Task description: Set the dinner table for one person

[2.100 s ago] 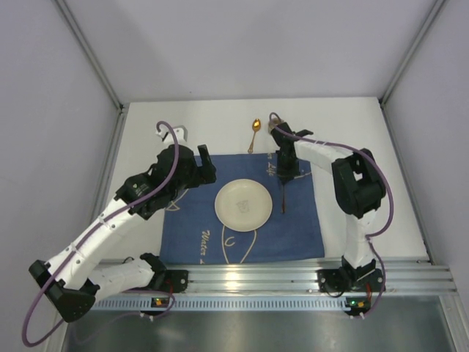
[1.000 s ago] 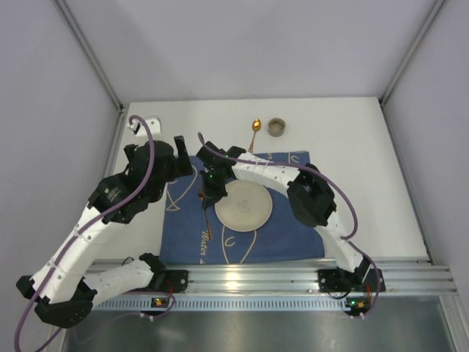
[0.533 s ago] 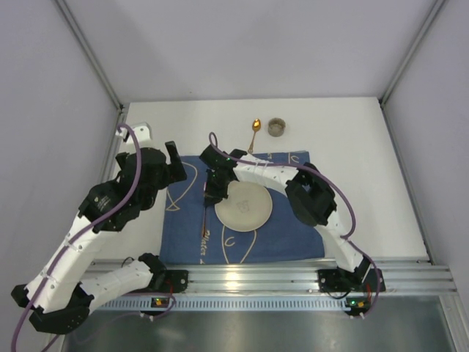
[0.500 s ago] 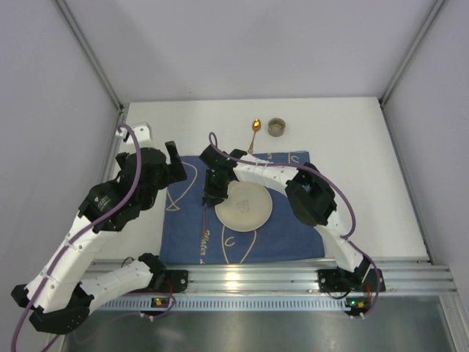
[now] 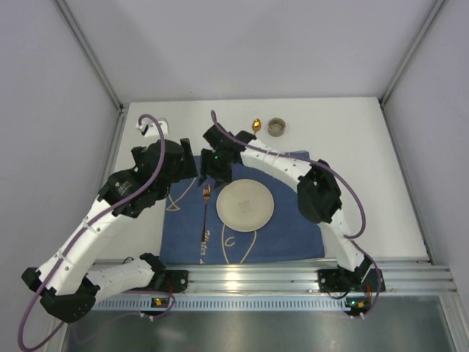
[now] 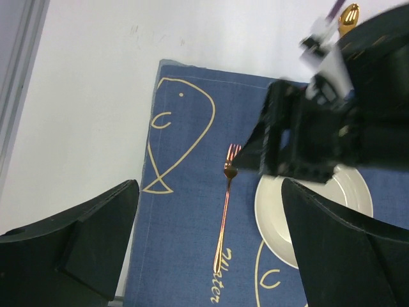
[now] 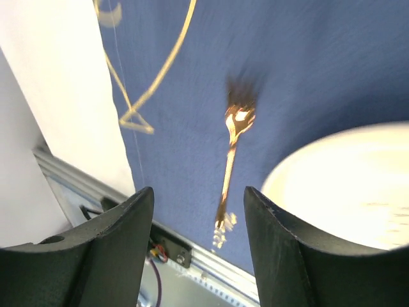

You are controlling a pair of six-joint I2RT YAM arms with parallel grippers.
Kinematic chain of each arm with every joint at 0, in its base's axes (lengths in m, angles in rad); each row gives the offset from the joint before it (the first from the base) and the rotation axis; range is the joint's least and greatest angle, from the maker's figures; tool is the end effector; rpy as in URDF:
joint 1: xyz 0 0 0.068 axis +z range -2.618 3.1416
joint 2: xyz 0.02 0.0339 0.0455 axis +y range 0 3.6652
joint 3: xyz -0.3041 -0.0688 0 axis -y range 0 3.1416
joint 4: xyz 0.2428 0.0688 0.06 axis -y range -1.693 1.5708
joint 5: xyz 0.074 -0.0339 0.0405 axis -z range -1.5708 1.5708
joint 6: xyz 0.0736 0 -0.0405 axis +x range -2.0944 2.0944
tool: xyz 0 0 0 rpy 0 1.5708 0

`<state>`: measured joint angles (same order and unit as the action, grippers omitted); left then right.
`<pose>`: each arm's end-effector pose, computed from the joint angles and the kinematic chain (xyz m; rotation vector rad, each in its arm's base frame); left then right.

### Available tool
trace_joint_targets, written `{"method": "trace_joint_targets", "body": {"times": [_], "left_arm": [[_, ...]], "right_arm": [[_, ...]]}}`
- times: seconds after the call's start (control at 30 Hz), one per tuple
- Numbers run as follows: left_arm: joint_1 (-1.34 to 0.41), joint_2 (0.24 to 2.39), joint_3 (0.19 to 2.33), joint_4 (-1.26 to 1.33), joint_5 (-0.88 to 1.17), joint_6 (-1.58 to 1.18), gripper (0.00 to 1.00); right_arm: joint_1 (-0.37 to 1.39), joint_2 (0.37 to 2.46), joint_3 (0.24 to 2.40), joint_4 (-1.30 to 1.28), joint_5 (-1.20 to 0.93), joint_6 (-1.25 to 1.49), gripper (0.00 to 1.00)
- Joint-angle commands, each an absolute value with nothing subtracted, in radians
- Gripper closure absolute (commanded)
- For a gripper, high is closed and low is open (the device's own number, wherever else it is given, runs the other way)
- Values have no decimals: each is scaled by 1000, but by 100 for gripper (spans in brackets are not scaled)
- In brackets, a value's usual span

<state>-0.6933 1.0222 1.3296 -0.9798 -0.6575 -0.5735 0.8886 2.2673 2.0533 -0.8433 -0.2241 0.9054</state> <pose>0.1658 -0.0793 0.4213 -0.2147 2.0753 -0.0214 0.3257 0.4269 0.2269 -0.0610 2.8875 0.7950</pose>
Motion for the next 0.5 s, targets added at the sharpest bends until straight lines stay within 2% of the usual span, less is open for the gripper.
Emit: {"method": "trace_joint_targets", "body": {"times": [0.0, 0.07, 0.23, 0.47], "left_arm": [[-689, 1028, 1348, -902, -644, -560, 1], [-689, 1029, 1339, -884, -632, -571, 2], [-689, 1035, 1316, -873, -609, -606, 1], [-686, 1052, 1318, -876, -575, -620, 1]], "right_arm": [[705, 2167, 2132, -876, -111, 825, 41], [648, 2201, 2186, -899, -11, 766, 45], [526, 2462, 2557, -943, 47, 697, 49], [469, 2560, 2568, -819, 170, 660, 52]]}}
